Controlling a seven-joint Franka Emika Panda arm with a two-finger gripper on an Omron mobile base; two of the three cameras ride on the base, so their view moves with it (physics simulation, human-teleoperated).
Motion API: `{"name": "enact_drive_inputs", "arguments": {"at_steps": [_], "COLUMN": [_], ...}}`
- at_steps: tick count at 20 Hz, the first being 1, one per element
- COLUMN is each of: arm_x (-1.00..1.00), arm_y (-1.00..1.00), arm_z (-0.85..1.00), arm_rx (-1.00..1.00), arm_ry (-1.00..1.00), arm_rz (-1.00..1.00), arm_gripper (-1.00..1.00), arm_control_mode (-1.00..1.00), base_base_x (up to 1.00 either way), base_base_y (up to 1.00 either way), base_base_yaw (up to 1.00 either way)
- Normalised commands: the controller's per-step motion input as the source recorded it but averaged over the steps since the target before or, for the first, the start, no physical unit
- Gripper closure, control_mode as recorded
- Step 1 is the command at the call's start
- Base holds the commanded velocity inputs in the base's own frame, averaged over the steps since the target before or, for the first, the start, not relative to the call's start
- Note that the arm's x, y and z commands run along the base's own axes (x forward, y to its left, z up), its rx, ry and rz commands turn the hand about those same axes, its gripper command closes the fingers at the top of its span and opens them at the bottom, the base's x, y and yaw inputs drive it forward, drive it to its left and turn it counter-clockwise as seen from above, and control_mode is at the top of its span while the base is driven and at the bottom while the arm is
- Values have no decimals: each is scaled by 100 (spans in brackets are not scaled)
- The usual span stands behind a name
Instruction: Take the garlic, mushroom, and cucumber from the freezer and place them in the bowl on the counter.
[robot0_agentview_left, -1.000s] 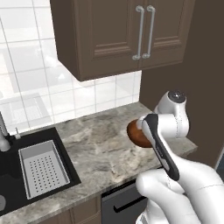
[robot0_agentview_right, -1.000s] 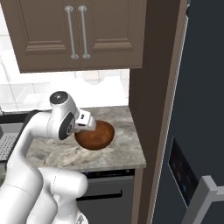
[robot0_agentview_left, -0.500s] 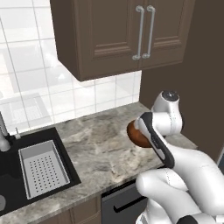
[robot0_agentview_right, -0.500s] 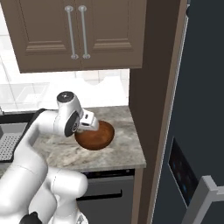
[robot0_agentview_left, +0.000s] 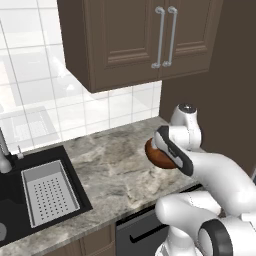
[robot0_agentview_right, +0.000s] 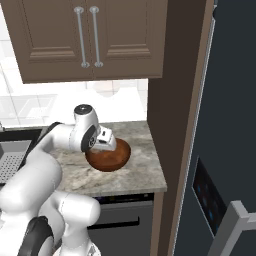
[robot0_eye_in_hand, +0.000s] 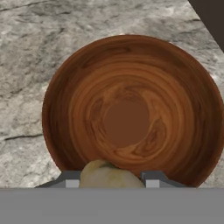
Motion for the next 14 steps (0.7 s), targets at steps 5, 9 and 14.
{"name": "enact_drive_inputs", "arguments": {"at_steps": [5, 9, 14], "arm_x": [28, 20, 21], "arm_y": [-10, -2, 0], "arm_z": [-26, -27, -26], "arm_rx": [0, 0, 0], "arm_ry": [11, 8, 4], "arm_rz": [0, 0, 0], "arm_gripper": [100, 100, 100], "arm_control_mode": [-100, -100, -100], "base_base_x": [0, 0, 0], "base_base_y": [0, 0, 0], "base_base_yaw": [0, 0, 0]}}
